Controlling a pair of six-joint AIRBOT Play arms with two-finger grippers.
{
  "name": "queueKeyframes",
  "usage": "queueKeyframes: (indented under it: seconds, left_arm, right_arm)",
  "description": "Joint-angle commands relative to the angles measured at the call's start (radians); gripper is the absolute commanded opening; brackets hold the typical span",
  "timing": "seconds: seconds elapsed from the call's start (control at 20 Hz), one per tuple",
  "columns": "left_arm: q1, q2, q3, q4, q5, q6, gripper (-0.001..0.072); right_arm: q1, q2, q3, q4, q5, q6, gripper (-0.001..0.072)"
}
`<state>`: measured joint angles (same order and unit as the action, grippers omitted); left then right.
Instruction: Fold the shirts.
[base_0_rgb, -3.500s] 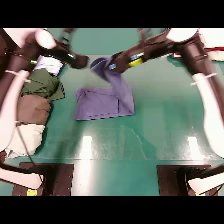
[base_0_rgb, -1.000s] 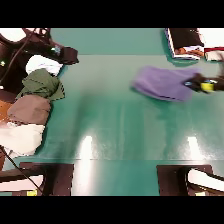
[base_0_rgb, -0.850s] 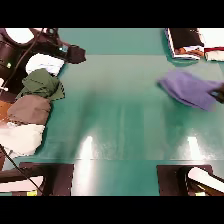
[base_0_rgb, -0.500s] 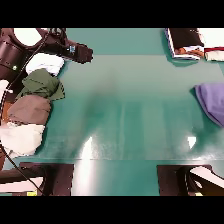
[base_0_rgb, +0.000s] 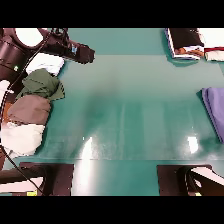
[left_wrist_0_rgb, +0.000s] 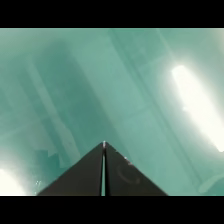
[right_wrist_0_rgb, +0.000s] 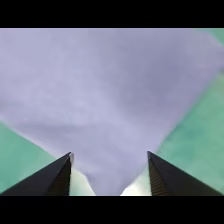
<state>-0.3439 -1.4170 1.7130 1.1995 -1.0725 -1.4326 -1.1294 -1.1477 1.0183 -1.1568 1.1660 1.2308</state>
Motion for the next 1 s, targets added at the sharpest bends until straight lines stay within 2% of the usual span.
queueKeyframes:
  seconds: [0.0, 0.2, 0.35, 0.45, 0.5, 0.6, 0.65, 0.95]
  left_arm:
    - [0.0, 0.0, 0.0, 0.0, -0.019, 0.0, 0.0024]
    - [0.0, 0.0, 0.0, 0.005, -0.011, 0.001, 0.0024]
    - [0.0, 0.0, 0.0, 0.011, -0.051, 0.0, 0.0024]
    - [0.0, 0.0, 0.0, 0.003, -0.027, 0.0, 0.0024]
    - [0.0, 0.0, 0.0, 0.004, -0.01, 0.0, 0.0024]
    - [0.0, 0.0, 0.0, 0.003, 0.03, 0.0, 0.0024]
    - [0.0, 0.0, 0.0, 0.003, 0.048, 0.0, 0.0024]
    - [0.0, 0.0, 0.0, 0.003, 0.126, 0.0, 0.0024]
  right_arm:
    - [0.026, 0.0, 0.142, -0.026, 0.094, 0.121, 0.0449]
    - [0.306, 0.0, 0.175, 0.202, 0.128, 0.123, 0.0449]
    - [0.603, 0.0, 0.175, 0.214, 0.146, 0.122, 0.0448]
    - [0.789, 0.0, 0.176, 0.214, 0.142, 0.122, 0.0443]
    - [0.877, 0.0, 0.177, 0.214, 0.139, 0.122, 0.0353]
    - [1.022, 0.0, 0.177, 0.212, 0.133, 0.122, 0.0086]
    - [1.076, 0.0, 0.176, 0.212, 0.131, 0.122, 0.0013]
    - [1.263, 0.0, 0.176, 0.212, 0.133, 0.122, 0.0013]
